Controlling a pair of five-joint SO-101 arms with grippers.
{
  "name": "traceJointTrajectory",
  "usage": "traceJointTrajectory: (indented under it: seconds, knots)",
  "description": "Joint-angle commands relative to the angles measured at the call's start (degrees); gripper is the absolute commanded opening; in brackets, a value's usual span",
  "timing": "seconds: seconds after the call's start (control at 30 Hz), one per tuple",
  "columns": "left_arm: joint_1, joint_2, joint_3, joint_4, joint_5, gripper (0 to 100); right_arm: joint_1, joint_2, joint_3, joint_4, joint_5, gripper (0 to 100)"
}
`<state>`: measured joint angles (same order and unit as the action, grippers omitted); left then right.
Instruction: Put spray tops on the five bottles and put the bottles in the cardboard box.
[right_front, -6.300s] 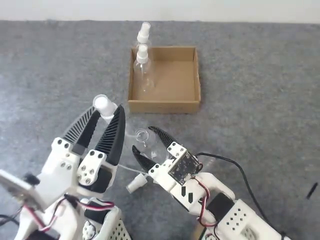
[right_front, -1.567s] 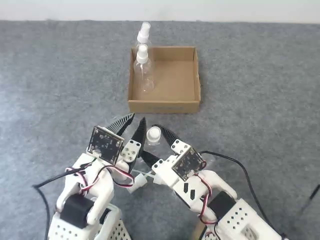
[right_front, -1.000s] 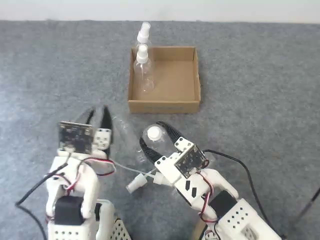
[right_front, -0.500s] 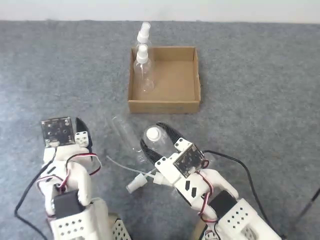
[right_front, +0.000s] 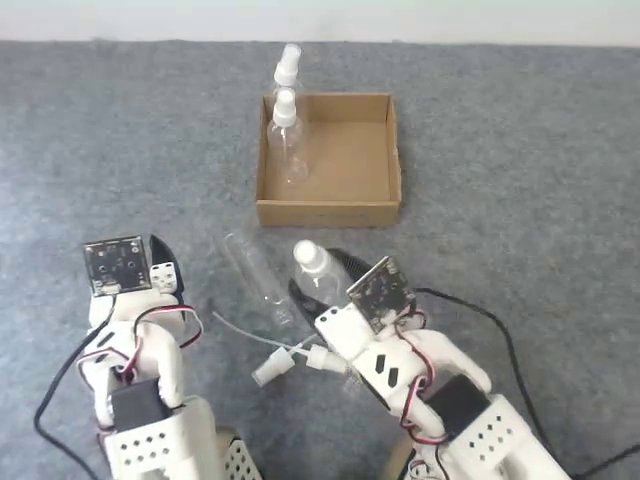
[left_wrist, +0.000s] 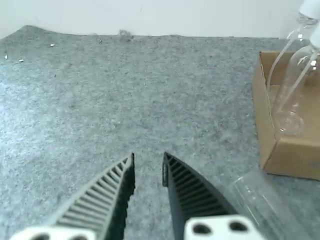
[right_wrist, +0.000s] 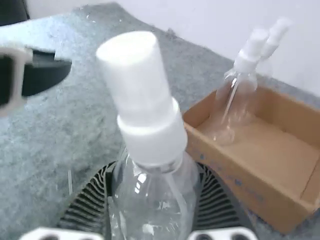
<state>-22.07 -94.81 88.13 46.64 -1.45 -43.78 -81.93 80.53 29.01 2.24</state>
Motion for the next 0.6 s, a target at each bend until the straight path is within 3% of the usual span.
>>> traceJointTrajectory:
  seconds: [0.0,0.33,0.57]
  knots:
    - [0.1,-0.7,-0.5,-1.9,0.1,9,1.4,0.1,-10.0,1.5,-0.3,1.7]
    - [0.2,-0.7,0.1,-2.3,0.1,9,1.4,21.5,-29.7,0.7,-0.4,1.7]
    - [0.2,-0.7,0.3,-2.3,0.1,9,1.4,35.7,-34.4,-13.8,-0.2,1.7]
